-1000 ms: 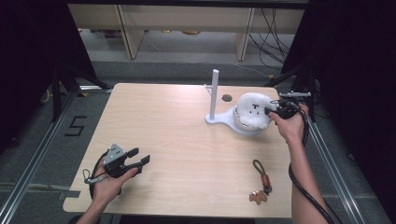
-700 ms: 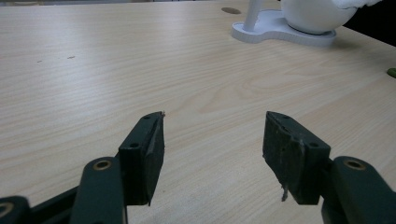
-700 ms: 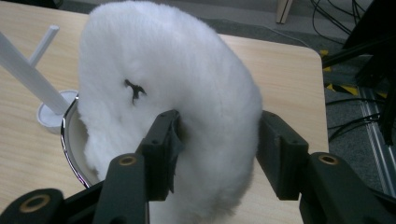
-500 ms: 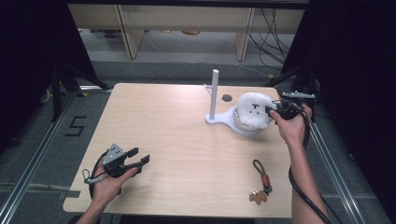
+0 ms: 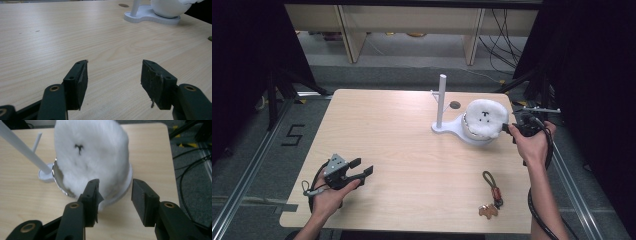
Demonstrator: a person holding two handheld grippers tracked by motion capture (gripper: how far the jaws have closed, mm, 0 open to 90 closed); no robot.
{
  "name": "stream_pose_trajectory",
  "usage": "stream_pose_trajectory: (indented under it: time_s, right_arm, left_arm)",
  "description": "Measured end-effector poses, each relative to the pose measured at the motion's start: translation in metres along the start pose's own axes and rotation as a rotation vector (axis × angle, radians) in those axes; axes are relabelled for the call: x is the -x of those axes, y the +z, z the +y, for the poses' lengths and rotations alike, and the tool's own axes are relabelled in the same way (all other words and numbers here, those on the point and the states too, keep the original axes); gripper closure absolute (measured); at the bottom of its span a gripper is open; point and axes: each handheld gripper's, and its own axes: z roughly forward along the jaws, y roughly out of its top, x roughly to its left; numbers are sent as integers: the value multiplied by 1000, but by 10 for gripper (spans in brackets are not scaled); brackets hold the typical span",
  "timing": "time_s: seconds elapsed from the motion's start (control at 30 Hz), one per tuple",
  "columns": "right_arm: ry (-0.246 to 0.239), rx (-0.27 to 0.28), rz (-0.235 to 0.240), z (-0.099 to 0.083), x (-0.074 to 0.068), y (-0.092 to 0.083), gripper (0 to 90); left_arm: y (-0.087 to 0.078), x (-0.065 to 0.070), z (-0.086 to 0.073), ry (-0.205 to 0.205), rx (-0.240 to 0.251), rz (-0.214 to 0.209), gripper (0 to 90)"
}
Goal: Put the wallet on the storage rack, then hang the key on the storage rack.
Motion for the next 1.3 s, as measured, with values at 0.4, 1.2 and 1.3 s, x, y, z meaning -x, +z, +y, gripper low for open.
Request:
stream_pose_trajectory:
  time_s: [0.4,1.2,1.3]
  right_arm:
    - [1,-184,38,-31,-14,-9,599]
    - [-49,-636,14,-83,-39,-6,597]
    - [-57,-664,6,-85,-41,-4,608]
  left_arm:
    - [0,2,-1,2,7,-12,382]
    - [-3,9,0,27,17,-20,376]
    - [-3,9,1,28,17,-21,376]
